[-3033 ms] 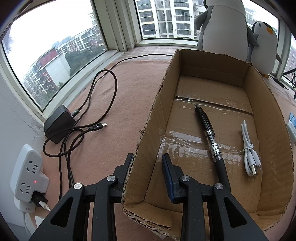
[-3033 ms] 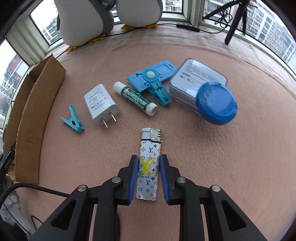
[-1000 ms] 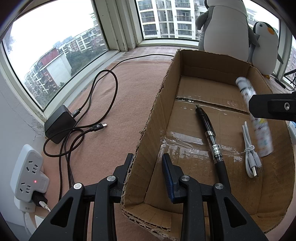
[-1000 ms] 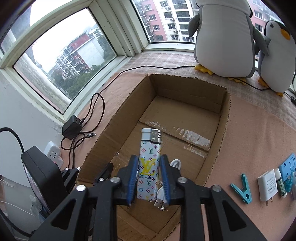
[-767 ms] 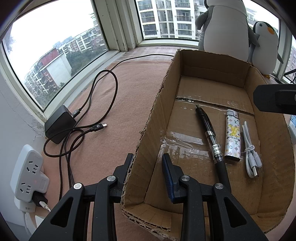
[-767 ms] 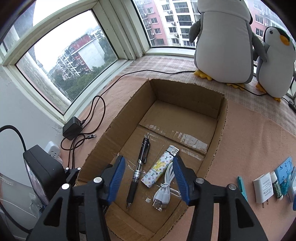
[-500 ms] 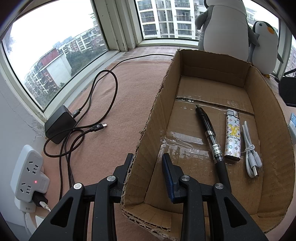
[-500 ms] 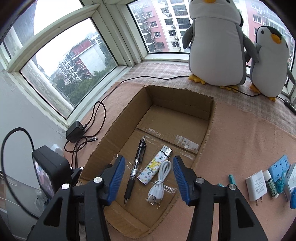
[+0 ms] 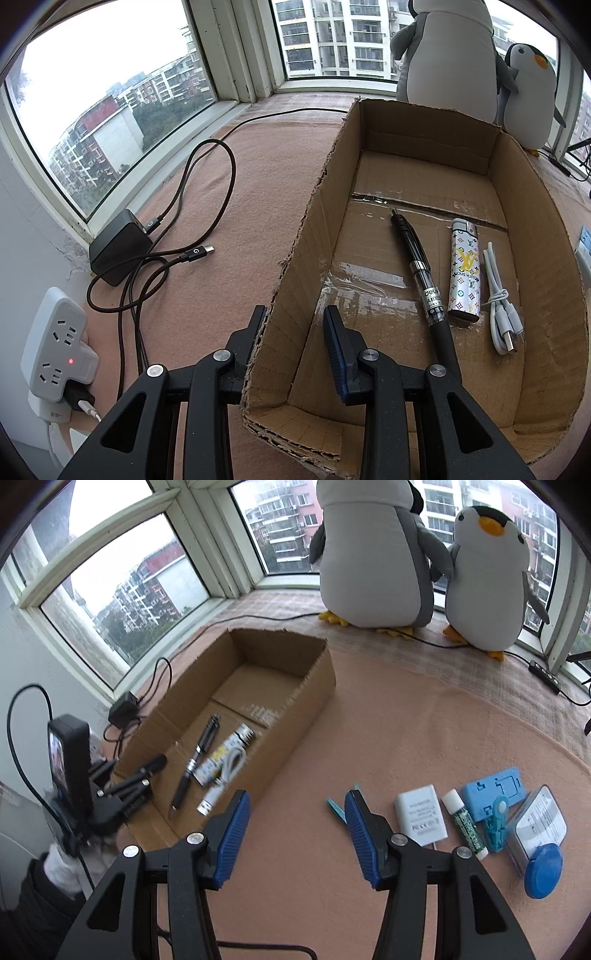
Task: Organize rigid objects
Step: 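Move the right gripper to the teal clothespin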
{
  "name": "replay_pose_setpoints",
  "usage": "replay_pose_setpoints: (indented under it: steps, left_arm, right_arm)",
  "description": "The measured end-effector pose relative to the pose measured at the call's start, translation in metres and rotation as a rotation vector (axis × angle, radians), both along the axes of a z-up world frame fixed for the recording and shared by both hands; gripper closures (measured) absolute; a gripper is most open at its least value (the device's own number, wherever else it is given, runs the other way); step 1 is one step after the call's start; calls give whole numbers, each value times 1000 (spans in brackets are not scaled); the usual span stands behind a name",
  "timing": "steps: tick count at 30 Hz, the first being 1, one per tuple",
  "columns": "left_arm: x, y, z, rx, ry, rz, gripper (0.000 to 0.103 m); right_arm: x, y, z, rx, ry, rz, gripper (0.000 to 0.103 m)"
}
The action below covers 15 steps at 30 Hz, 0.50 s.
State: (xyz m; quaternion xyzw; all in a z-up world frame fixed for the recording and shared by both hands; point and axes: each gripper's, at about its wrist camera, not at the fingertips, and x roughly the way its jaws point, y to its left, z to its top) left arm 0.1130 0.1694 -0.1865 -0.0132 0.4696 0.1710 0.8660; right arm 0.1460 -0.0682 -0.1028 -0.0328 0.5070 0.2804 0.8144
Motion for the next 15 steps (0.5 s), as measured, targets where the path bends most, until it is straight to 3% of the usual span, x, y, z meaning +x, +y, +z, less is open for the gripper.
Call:
replay_pose_setpoints:
  steps: [4, 7, 15]
  left_arm:
    - [0, 0, 0, -1, -1, 0, 71]
    - [0, 0, 0, 0, 0, 0, 71]
    - [0, 0, 0, 0, 0, 0, 71]
  right_arm:
    - [-1, 0, -15, -73, -10, 34, 56]
    - [1, 2, -28, -105, 9, 50, 64]
    - [10, 6, -47, -187, 12, 53, 65]
